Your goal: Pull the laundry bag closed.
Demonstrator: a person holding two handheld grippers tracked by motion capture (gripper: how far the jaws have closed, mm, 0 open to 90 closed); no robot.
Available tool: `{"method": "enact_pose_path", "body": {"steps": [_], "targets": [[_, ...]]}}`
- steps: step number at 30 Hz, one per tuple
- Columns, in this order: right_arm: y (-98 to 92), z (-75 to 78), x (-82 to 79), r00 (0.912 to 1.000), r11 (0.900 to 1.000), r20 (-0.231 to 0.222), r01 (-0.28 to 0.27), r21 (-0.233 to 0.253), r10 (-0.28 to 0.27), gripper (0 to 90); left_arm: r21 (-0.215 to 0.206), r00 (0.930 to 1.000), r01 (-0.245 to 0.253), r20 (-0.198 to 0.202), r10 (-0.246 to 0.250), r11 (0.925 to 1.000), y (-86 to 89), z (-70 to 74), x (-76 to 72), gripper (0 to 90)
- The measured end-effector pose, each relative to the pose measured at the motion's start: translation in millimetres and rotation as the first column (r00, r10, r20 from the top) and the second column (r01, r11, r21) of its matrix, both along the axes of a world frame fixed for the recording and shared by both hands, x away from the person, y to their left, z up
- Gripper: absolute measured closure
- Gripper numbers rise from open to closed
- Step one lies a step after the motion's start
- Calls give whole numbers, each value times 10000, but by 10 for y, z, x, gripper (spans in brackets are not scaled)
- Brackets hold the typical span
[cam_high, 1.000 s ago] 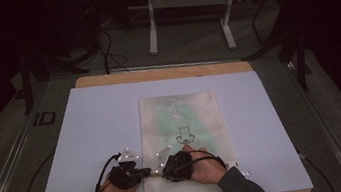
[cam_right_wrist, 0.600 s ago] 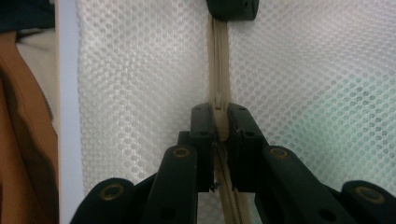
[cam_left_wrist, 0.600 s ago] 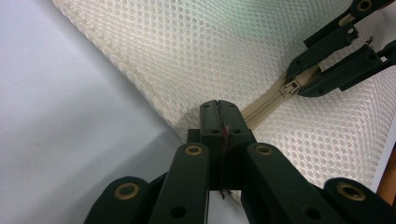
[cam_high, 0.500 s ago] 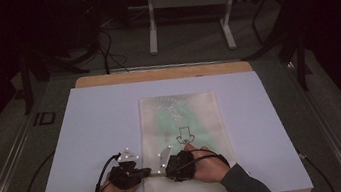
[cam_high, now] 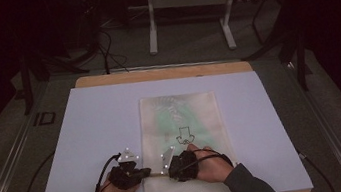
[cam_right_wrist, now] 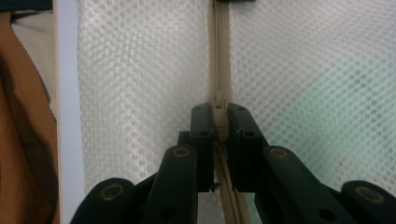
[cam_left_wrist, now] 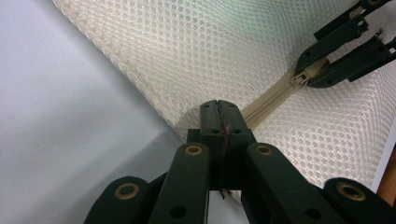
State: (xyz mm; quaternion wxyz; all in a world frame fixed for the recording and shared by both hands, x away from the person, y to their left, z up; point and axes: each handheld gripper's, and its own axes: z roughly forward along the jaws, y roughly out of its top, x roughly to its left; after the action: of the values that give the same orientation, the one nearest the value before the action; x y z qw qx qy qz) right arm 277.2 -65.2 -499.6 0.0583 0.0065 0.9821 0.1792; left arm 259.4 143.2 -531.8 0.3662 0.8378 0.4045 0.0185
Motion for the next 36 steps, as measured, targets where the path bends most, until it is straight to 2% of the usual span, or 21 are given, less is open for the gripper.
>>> {"method": "enact_pose_path", "body": {"steps": [36], "targets": [[-177, 67, -4, 9999, 9943, 24, -163, -1050, 167, 822, 12, 10000, -18, -11, 18, 10000, -1, 1, -3, 895]]}}
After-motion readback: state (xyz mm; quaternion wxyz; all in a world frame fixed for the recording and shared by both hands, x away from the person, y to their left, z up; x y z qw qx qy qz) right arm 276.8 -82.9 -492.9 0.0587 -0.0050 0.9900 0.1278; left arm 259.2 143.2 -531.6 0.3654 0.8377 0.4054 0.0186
